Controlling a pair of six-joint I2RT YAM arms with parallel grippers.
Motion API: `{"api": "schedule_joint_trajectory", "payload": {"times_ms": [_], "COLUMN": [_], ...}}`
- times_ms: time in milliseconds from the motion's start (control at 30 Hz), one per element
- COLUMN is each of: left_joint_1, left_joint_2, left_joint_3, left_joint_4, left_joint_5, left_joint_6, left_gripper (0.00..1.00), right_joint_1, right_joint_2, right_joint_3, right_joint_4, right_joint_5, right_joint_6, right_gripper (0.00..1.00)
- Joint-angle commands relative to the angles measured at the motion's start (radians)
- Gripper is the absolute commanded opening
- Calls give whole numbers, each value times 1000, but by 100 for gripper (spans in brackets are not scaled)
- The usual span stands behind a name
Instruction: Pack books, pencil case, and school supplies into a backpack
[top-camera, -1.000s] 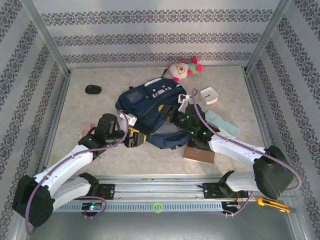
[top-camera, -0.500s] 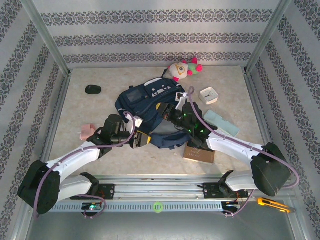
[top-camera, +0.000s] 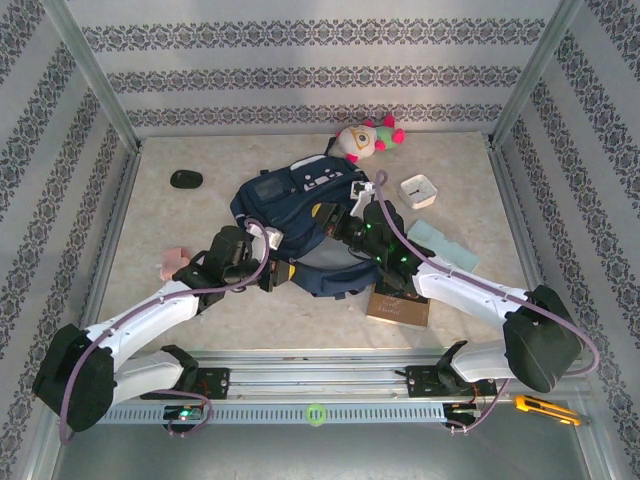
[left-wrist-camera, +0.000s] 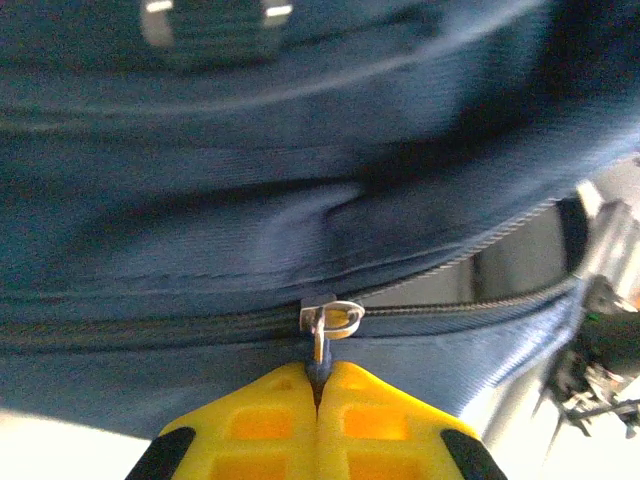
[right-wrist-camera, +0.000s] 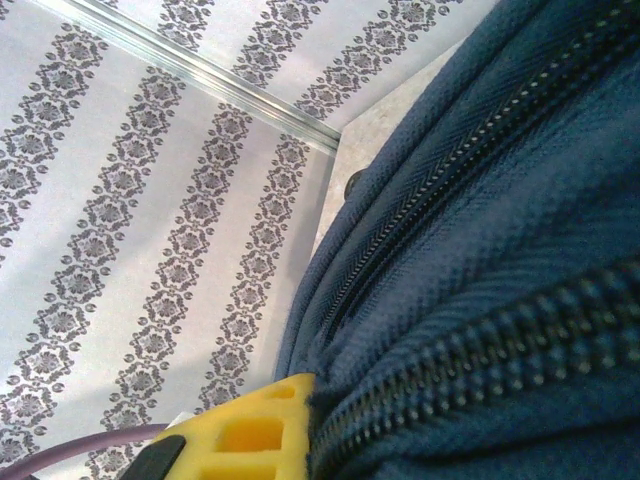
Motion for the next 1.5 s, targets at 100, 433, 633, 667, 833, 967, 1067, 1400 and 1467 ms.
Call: {"api": "schedule_joint_trajectory", "payload": {"times_ms": [100, 433, 633, 667, 833, 967, 1067, 1400, 1467], "left_joint_1": [118, 366, 389, 390, 389, 389, 390, 389, 389], "left_joint_2": [48, 334, 390, 383, 252, 146, 94, 63, 39], "left_joint_3": [74, 275, 372, 383, 374, 319, 291, 311, 303], "left_joint_4": [-241, -228, -237, -247, -315, -323, -323, -359, -362], "left_joint_5": [-278, -286, -272, -272, -277, -273, -289, -232, -233], "left_joint_6": [-23, 16, 31, 31, 20, -23, -38, -40, -44], "left_gripper": [0, 0, 32, 39, 61, 65, 65, 65, 65], "right_joint_1": [8, -9, 9, 9, 30, 82, 128, 244, 268], "right_joint_2": [-100, -120, -62, -57, 44, 101, 159, 255, 239], "right_joint_3": [92, 179, 185, 186, 198, 159, 185, 211, 204], "right_joint_4": [22, -42, -34, -33, -18, 23, 56, -82, -150], "right_joint_5": [-19, -95, -3, 3, 82, 290, 362, 476, 471], "right_joint_6": [-63, -67, -90, -93, -134, -92, -111, 32, 100], "right_gripper": [0, 0, 0, 0, 0, 0, 0, 28, 38]}}
